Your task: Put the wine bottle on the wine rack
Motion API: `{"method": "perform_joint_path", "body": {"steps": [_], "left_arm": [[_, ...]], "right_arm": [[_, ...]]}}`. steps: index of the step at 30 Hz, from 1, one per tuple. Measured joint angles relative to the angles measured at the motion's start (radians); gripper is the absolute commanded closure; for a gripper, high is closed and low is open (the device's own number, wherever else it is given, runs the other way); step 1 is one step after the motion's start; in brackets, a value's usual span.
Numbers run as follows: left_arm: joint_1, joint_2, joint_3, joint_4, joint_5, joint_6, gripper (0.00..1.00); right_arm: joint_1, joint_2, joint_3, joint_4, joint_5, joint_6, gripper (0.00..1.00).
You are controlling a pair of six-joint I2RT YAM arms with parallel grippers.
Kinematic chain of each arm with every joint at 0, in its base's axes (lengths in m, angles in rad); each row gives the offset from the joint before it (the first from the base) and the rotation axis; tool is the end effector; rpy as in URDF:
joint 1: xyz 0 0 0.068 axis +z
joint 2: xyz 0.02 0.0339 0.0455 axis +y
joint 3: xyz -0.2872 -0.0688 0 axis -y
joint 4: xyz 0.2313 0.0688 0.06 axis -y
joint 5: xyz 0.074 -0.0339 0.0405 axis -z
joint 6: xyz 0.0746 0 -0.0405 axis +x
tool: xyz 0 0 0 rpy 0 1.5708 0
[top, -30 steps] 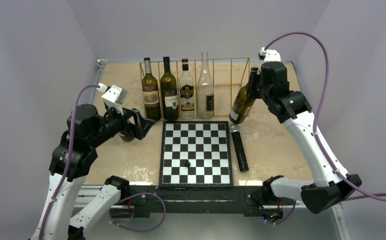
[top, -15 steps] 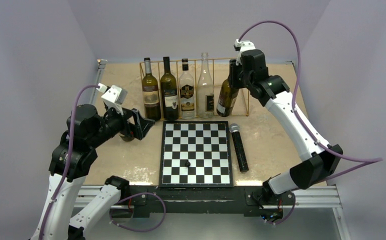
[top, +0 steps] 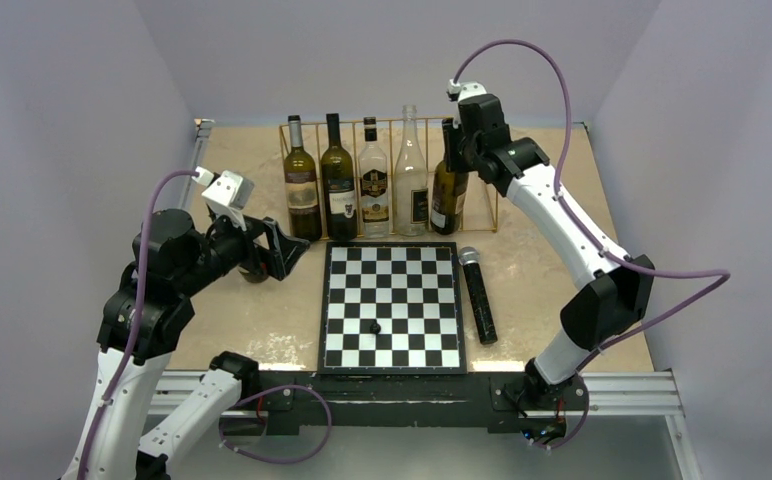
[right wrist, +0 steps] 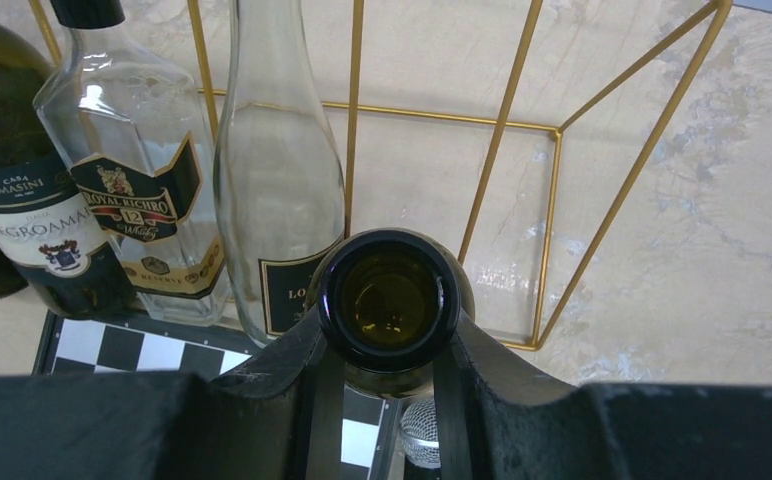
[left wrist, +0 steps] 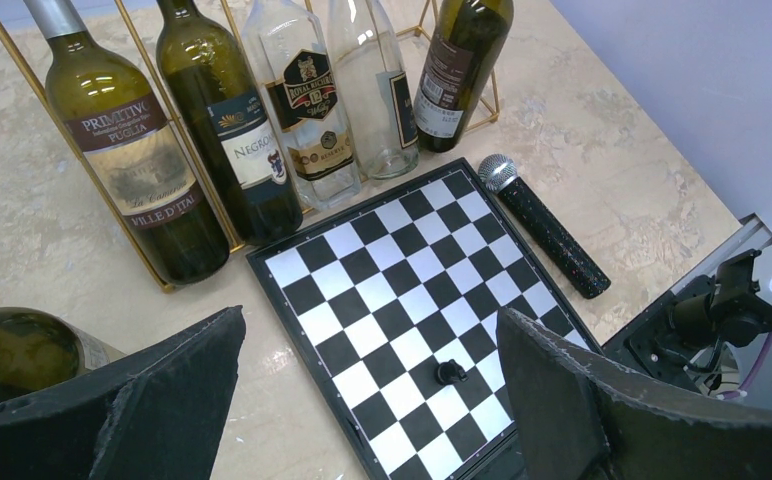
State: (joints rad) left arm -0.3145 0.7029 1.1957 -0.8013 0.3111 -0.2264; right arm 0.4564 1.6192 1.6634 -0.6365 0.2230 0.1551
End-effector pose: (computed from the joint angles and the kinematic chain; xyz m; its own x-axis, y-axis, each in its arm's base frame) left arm 0.1018 -0.0571 0.4174 -0.4097 -0.0914 -0.9076 0.4924 0.8154 -0.3044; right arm 0.3520 0.1545 0.3886 -0.5361 -0.0954 -0.8388 -0.1845 0.9828 0.0062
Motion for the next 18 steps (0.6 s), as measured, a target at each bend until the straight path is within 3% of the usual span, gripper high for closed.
{"method": "perform_joint_path", "body": {"steps": [18], "left_arm": [[0.000,-0.005,0.000,0.000,0.000,0.000,0.01]], "right_arm": [[0.001,0.158,0.173,-0.112,0.022,0.000,1.00]]}}
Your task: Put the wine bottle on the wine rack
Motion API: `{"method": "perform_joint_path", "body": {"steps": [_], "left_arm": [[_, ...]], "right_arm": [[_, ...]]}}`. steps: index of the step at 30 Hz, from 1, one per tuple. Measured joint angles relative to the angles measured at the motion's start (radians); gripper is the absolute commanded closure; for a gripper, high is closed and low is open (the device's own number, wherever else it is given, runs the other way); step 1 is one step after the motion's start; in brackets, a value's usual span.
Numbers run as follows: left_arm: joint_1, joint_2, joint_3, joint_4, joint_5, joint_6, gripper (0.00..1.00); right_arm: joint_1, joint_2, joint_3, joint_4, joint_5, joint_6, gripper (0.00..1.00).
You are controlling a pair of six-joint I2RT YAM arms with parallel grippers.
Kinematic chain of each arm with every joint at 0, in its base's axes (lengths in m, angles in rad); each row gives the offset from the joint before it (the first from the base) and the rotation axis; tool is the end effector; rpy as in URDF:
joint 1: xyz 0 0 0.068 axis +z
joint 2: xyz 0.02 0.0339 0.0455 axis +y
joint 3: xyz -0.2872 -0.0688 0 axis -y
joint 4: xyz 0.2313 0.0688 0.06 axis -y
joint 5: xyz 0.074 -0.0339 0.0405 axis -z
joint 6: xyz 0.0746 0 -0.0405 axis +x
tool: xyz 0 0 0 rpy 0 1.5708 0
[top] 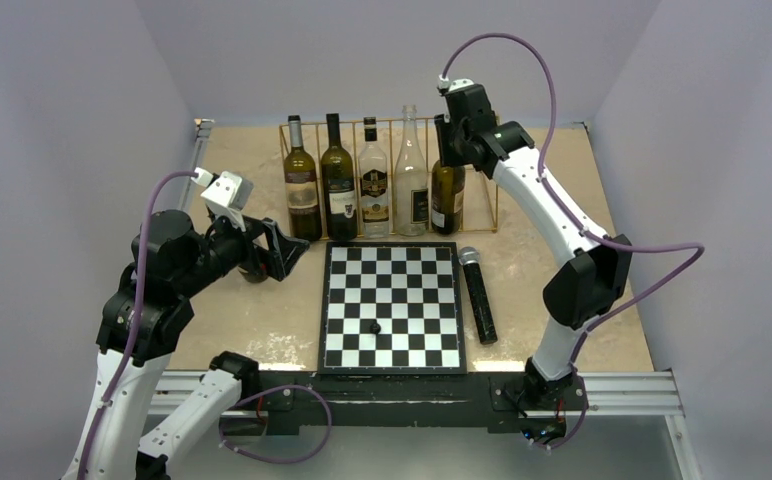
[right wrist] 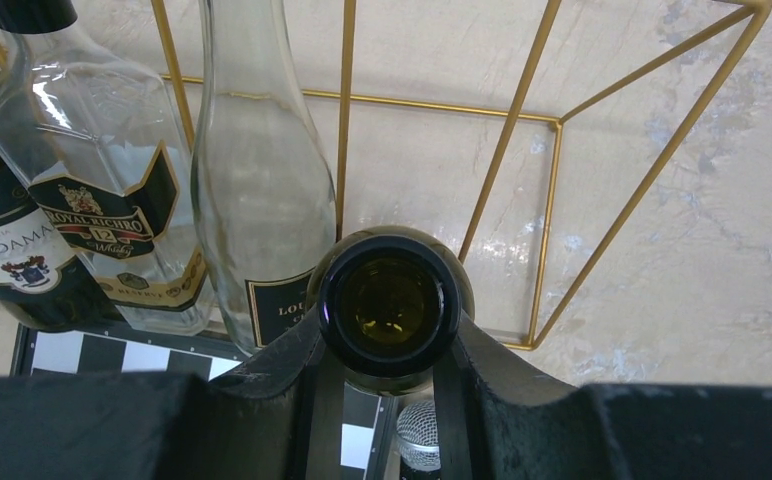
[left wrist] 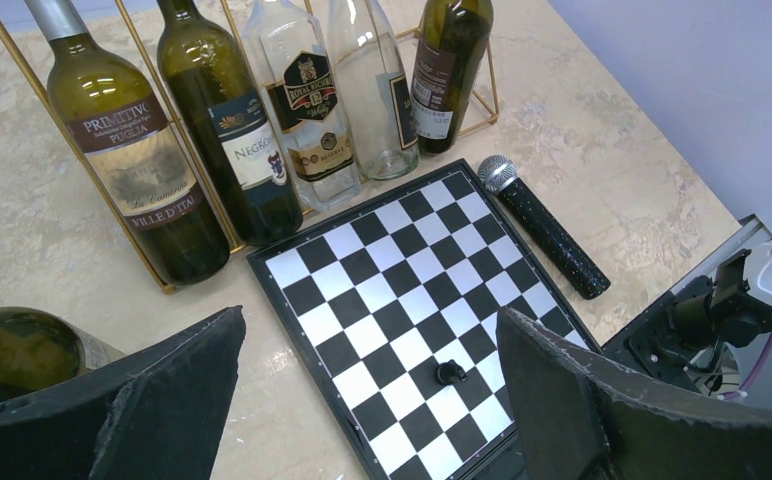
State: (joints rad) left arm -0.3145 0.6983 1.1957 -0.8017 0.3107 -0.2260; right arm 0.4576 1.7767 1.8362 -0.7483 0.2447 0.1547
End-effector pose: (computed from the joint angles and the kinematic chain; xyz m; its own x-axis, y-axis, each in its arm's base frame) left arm 0.1004 -0.0567 0.4178 -0.4058 -0.0923 -0.9093 0.4935 0.8152 -0.3031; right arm 0.3839 0.1689 0.3752 -0.6036 -0.1306 -0.7865 -0.1699 0.9849 -0.0332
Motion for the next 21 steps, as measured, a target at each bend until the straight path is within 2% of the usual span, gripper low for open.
{"method": "perform_joint_path", "body": {"steps": [8,18,21], "left_arm": [[0.000,0.000,0.000,0.000,0.000,0.000,0.01],[0.000,0.000,0.000,0.000,-0.001,0.000,0.01],[0.000,0.000,0.000,-0.001,-0.005,0.000,0.01]], "right_arm": [[0.000,0.035,0.062,-0.053,0.000,0.001,1.00],[0.000,0.142,0.181,-0.082,0.004,0.002,0.76],[-0.002,0.161,0.198,-0.077,0.010,0.003,0.75]]}}
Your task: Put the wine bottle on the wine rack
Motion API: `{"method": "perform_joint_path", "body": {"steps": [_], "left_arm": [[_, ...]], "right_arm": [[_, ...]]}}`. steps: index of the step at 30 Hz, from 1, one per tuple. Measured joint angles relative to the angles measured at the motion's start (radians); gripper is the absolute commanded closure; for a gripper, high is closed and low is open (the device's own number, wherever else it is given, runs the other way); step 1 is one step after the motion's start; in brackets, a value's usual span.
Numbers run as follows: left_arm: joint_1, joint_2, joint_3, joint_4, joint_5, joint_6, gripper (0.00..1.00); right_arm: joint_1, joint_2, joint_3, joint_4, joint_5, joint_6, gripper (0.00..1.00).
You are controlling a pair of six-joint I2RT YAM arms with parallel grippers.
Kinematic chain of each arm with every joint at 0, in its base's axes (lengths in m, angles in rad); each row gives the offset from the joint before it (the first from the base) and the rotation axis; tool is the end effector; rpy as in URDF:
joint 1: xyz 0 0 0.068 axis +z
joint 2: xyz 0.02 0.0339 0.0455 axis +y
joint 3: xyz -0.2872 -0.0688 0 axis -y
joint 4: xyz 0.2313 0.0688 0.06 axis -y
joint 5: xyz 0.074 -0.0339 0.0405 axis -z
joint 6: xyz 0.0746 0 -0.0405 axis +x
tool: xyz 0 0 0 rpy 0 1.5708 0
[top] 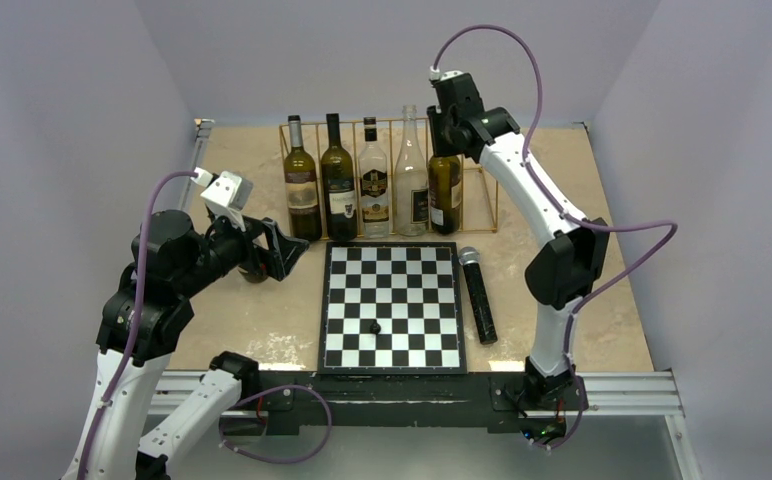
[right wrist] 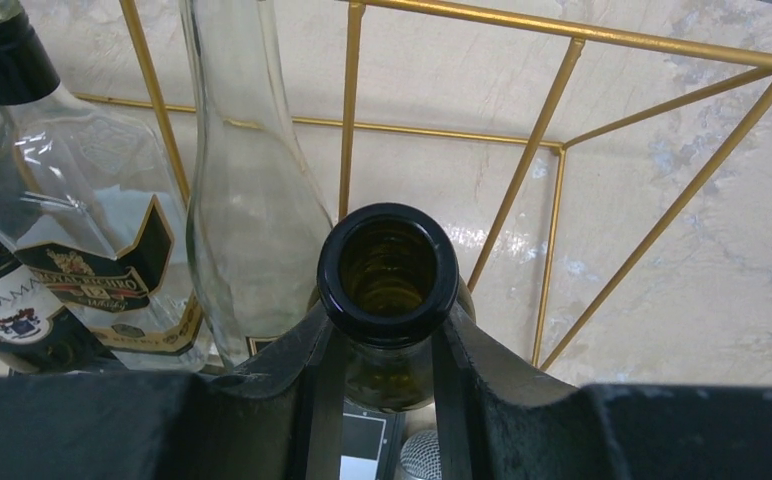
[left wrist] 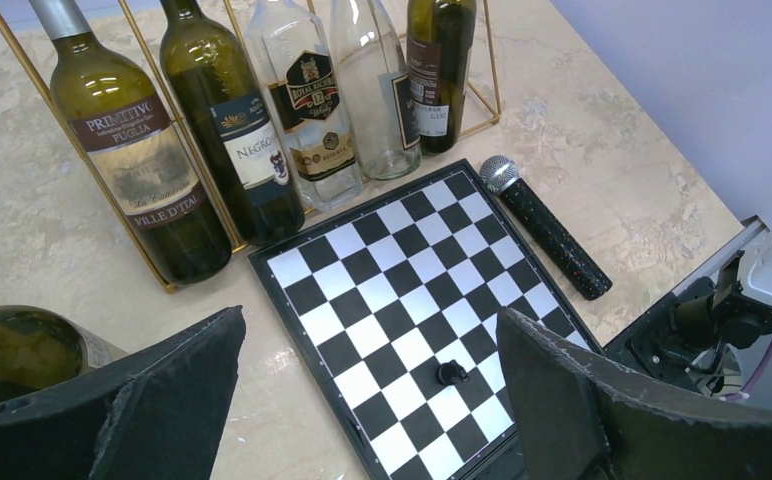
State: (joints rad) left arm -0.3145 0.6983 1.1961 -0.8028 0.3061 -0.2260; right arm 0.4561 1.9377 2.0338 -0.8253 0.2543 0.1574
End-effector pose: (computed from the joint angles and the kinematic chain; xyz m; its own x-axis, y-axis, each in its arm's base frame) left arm 0.1005 -0.0563 0.4177 -0.4056 -0.0927 -0.9093 0.4899 0.8179 -0.3019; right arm 0.4181 0.1842 0.3661 -0.6312 -0.1407 -0.7628 -0.1609 0.9858 -0.0487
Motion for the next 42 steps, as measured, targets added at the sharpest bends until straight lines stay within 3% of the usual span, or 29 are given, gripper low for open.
{"method": "perform_joint_path", "body": {"steps": [13,23,29,35,42], "left_arm": [[0.000,-0.006,0.003,-0.032,-0.027,0.001,0.01],[0.000,-0.001,0.005,-0.052,-0.054,0.001,0.01],[0.000,0.001,0.007,-0.058,-0.081,0.010,0.01],[0.000,-0.002,0.016,-0.098,-0.183,0.036,0.01],[0.000,-0.031,-0.029,-0.112,-0.533,0.006,0.01]], "right_arm": [[-0.035,0.144,0.109,0.054,0.033,0.025,0.72],[-0.039,0.201,0.132,0.061,0.048,0.032,0.43],[-0.044,0.209,0.156,0.003,0.041,0.043,0.31],[-0.044,0.157,0.153,-0.052,0.032,0.044,0.29],[-0.044,-0.122,0.052,-0.042,-0.068,0.088,0.32]]}}
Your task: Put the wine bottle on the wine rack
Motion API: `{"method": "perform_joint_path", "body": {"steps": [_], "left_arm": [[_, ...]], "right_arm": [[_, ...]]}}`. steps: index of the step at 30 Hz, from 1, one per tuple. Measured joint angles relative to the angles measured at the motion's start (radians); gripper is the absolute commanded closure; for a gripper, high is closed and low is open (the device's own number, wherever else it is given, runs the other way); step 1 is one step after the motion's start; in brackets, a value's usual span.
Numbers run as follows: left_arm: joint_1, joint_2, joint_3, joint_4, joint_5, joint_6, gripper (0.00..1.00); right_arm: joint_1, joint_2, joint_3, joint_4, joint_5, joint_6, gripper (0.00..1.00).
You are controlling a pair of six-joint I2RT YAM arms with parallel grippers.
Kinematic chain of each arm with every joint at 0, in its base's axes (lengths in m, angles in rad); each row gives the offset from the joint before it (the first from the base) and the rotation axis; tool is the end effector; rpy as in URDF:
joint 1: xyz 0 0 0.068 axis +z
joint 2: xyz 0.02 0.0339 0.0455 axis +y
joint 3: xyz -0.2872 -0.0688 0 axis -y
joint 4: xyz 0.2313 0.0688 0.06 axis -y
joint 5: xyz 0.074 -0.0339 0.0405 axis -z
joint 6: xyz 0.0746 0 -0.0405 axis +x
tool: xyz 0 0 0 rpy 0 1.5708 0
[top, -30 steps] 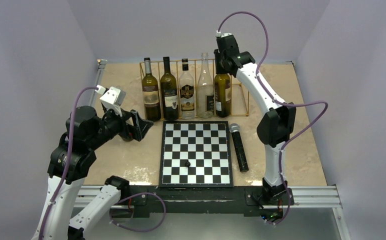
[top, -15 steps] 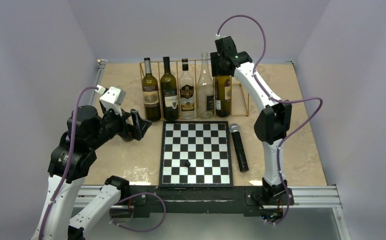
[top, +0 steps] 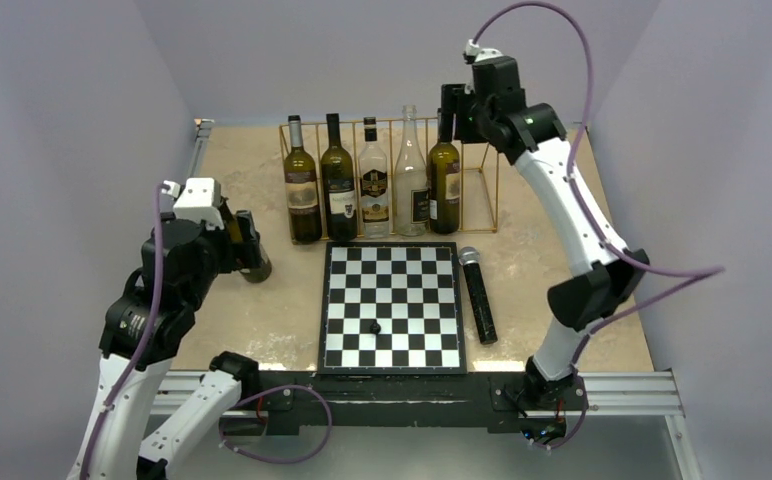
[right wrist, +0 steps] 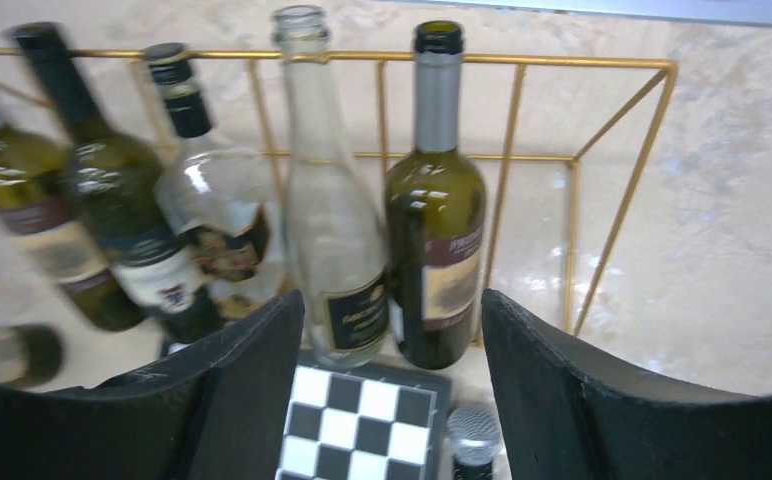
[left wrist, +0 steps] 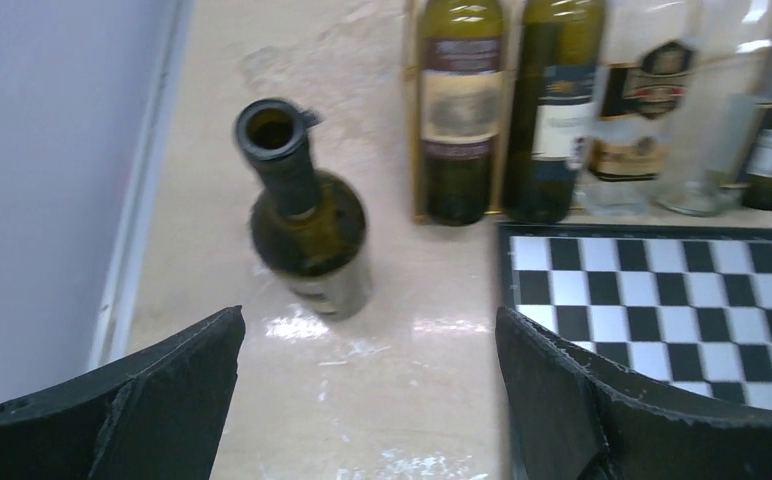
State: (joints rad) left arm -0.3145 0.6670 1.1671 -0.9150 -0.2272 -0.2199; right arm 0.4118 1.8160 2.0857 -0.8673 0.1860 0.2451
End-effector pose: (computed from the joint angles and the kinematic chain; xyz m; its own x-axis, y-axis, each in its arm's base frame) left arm 0.1029 -0.0158 0.3956 -0.3971 -0.0943 -0.9129 0.0192 0.9936 -0.1110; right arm 0.3890 0.1548 0.4287 -0.5617 0.0149 -0.8272 -0.1206 0.9877 0.0997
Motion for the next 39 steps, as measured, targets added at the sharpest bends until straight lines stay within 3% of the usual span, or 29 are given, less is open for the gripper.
{"method": "perform_joint_path", "body": {"steps": [4,13,17,22,28,30,32,36,39], "left_arm": [[0.015,0.041,-0.049,0.000,-0.155,-0.037,0.03],[0.179,0.232,-0.053,0.108,-0.201,-0.104,0.17],[0.229,0.256,-0.054,0.179,-0.200,-0.111,0.27],[0.249,0.270,-0.082,0.264,-0.130,-0.098,0.49],[0.249,0.308,-0.087,0.278,-0.054,-0.063,0.56],[0.249,0.307,-0.088,0.279,-0.041,-0.052,0.67],[0.251,0.304,-0.092,0.281,-0.033,-0.036,0.98],[0.255,0.303,-0.093,0.285,-0.015,-0.020,1.00],[0.256,0.299,-0.093,0.282,-0.007,-0.012,1.00]], "right_arm": [[0.000,-0.159,-0.138,0.040,-0.090,0.060,0.33],[0.000,-0.328,-0.438,0.073,-0.205,0.130,0.34],[0.000,-0.388,-0.480,0.074,-0.211,0.134,0.33],[0.000,-0.472,-0.489,0.093,-0.231,0.134,0.33],[0.000,-0.536,-0.533,0.129,-0.253,0.135,0.33],[0.000,-0.538,-0.544,0.127,-0.261,0.134,0.32],[0.000,-0.537,-0.552,0.127,-0.273,0.132,0.28],[0.000,-0.541,-0.566,0.137,-0.323,0.117,0.10],[0.000,-0.573,-0.629,0.192,-0.397,0.092,0.03]]}}
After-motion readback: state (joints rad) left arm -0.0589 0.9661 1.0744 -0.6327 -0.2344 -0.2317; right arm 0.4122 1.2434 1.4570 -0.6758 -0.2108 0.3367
